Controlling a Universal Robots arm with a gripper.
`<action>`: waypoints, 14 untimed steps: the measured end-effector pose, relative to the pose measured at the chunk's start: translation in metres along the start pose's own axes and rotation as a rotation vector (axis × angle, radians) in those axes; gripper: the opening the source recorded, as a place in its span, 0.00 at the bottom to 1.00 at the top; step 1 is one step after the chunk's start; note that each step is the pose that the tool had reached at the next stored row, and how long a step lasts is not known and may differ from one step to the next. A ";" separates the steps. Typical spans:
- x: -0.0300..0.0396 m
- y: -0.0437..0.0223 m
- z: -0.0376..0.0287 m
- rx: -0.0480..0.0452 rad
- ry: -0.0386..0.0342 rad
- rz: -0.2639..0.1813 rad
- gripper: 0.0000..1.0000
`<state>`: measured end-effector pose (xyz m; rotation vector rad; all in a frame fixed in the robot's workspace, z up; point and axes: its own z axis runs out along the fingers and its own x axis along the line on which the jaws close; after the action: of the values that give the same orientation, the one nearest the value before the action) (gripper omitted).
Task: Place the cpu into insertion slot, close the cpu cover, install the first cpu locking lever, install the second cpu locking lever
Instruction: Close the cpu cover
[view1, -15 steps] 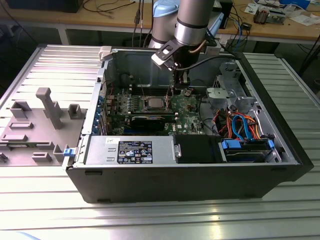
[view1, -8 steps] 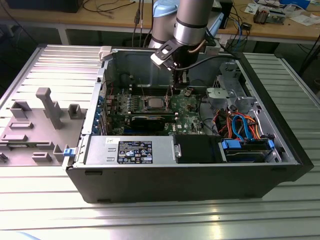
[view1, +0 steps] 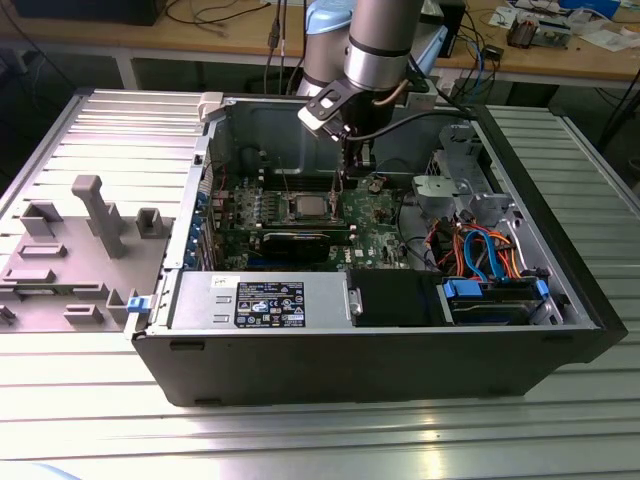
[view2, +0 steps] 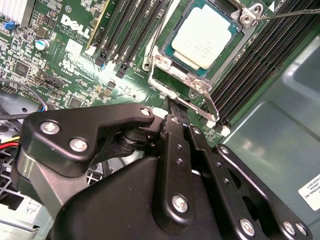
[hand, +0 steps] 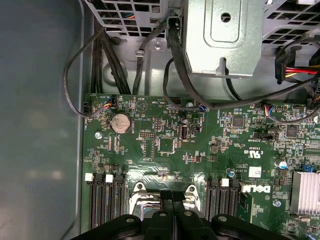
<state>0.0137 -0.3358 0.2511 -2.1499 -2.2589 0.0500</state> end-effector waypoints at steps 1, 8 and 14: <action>0.0000 0.0000 0.0000 0.0000 0.0000 0.000 0.11; 0.0001 -0.0010 0.0001 0.0000 0.0001 0.000 0.11; 0.0001 -0.0019 0.0001 0.0000 0.0000 0.000 0.11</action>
<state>0.0118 -0.3358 0.2511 -2.1502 -2.2585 0.0500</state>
